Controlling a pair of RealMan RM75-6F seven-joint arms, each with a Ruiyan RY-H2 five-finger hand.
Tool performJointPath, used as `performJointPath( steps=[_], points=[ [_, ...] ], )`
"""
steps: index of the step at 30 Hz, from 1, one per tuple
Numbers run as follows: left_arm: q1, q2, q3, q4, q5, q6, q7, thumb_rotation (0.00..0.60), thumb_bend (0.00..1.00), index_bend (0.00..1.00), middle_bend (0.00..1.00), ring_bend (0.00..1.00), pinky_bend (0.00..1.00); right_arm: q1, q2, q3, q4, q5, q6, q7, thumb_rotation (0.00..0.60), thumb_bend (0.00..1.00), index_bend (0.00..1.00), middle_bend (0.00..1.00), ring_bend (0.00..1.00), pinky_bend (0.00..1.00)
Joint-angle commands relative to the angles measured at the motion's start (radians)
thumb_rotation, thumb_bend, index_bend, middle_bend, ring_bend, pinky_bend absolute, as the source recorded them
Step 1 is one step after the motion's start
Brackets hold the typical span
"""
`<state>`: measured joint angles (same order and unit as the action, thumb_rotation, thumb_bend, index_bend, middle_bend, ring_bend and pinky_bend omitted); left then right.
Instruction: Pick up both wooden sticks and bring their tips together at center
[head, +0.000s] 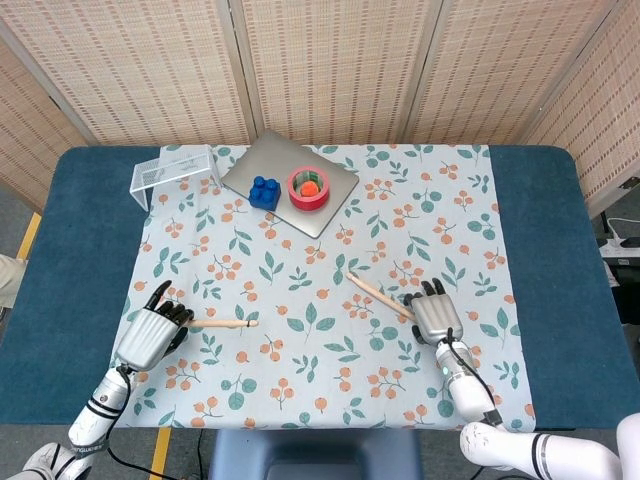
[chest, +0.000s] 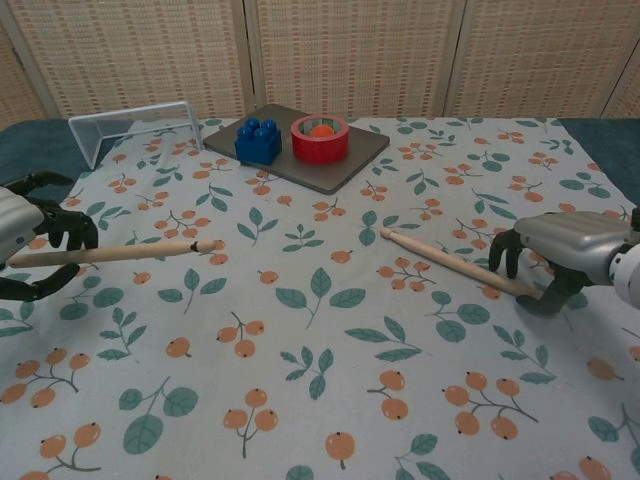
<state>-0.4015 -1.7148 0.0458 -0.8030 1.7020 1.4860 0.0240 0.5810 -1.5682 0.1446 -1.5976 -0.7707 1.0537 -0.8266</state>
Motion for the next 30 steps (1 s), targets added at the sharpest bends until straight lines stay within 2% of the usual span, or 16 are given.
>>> performJointPath(
  steps=[1,8,24,30],
  points=[
    [-0.002,-0.002,0.0,0.008,0.0,-0.002,0.0,0.6,0.49,0.84,0.88,0.5,0.14,0.009,-0.006,-0.011,0.0,-0.003,0.014,-0.012,0.6,0.33,0.38,0.39,0.13,0.0],
    [-0.002,-0.006,0.0,0.025,-0.001,0.0,-0.007,0.6,0.49,0.84,0.88,0.5,0.14,0.031,-0.022,-0.037,0.002,0.008,0.061,-0.071,0.6,0.33,0.41,0.41,0.15,0.0],
    [0.003,-0.001,-0.001,0.033,-0.003,0.015,-0.025,0.6,0.49,0.84,0.88,0.51,0.14,0.083,-0.046,-0.059,-0.014,0.102,0.131,-0.212,0.6,0.33,0.34,0.41,0.15,0.0],
    [0.006,0.002,-0.001,0.032,-0.004,0.018,-0.025,0.6,0.49,0.84,0.88,0.51,0.14,0.091,-0.053,-0.073,-0.01,0.116,0.147,-0.232,0.6,0.33,0.38,0.41,0.16,0.0]
  ],
)
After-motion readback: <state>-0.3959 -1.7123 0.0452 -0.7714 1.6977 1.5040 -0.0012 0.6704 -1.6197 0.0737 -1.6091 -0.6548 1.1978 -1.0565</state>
